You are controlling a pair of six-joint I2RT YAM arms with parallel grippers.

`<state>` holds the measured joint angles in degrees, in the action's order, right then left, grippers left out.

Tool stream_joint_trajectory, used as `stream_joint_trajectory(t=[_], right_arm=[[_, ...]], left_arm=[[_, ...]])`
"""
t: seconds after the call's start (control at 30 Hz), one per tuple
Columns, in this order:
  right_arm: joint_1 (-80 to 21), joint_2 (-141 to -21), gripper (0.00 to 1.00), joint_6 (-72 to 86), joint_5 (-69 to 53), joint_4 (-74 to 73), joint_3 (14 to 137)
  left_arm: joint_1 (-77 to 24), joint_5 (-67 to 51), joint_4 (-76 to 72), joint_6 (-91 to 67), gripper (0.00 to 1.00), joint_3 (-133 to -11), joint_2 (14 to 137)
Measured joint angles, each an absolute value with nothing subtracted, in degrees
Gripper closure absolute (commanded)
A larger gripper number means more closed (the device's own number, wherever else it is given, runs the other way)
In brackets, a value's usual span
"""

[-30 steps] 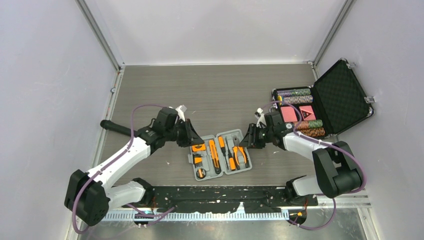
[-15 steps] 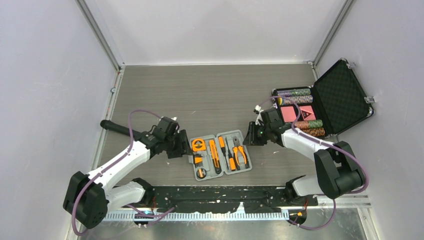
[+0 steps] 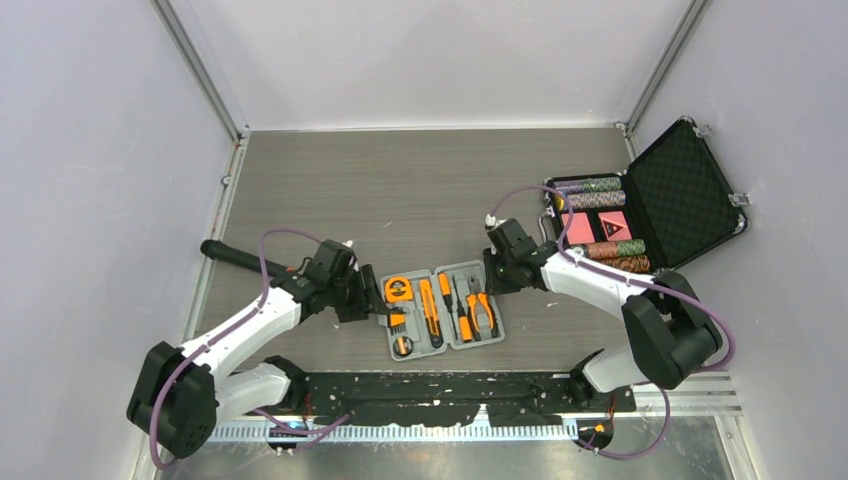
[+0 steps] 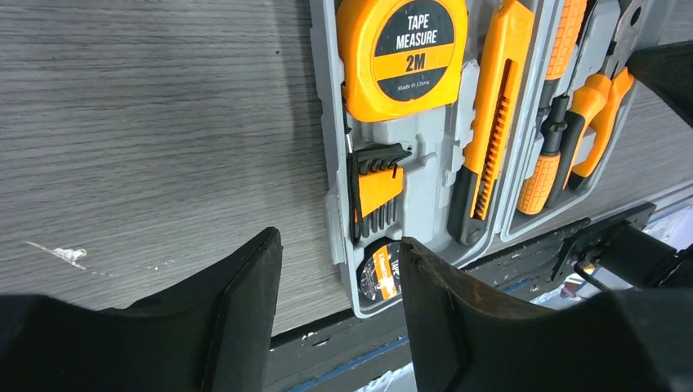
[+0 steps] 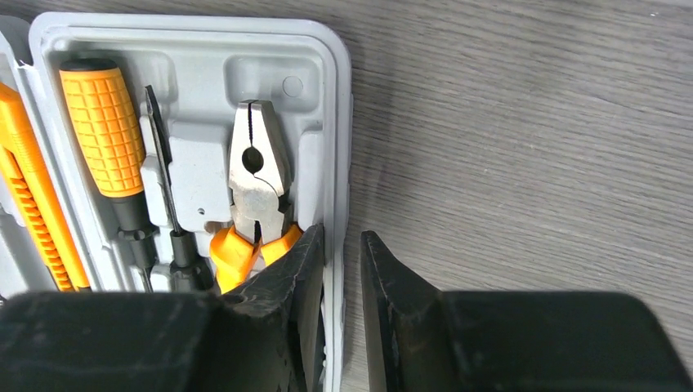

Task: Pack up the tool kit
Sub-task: Close the toolbox at the center of the board.

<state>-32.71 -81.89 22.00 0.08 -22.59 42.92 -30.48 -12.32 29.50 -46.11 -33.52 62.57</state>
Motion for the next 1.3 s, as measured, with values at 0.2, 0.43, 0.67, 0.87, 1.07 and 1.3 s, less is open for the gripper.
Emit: stream_joint_trajectory(t=[0.2,0.43,0.67,0.87,1.07,1.3], right_arm=[[-34.7,-82.8,0.87,21.8,2.0,-24.4,44.3],[-36.2,-85.4,0.95,20.6,6.1,-30.2,48.9],[-36.5,-85.7,0.95,14.1,18.4,-42.6,61.5],[-36.7,-85.9,0.95,8.0,28.9,-46.4,72.0],[-39.5,-89.5,0.95,3.7,38.9,-49.7,78.8],[-46.6,-99.5,0.95,1.6,46.5,-53.5,85.7]], left_arm=[[-28.7,-13.5,28.1,-46.3,0.45,-32.5,60.3],[-26.5,-13.6,27.7,-46.3,0.45,-32.4,55.6],[-25.1,-10.0,28.3,-46.1,0.45,-32.4,48.9],[-25.0,-7.4,28.8,-46.1,0.45,-31.4,45.3],[-25.0,-8.0,26.3,-48.1,0.45,-26.5,44.4],[-25.0,-11.3,20.3,-51.0,0.45,-22.7,47.3]])
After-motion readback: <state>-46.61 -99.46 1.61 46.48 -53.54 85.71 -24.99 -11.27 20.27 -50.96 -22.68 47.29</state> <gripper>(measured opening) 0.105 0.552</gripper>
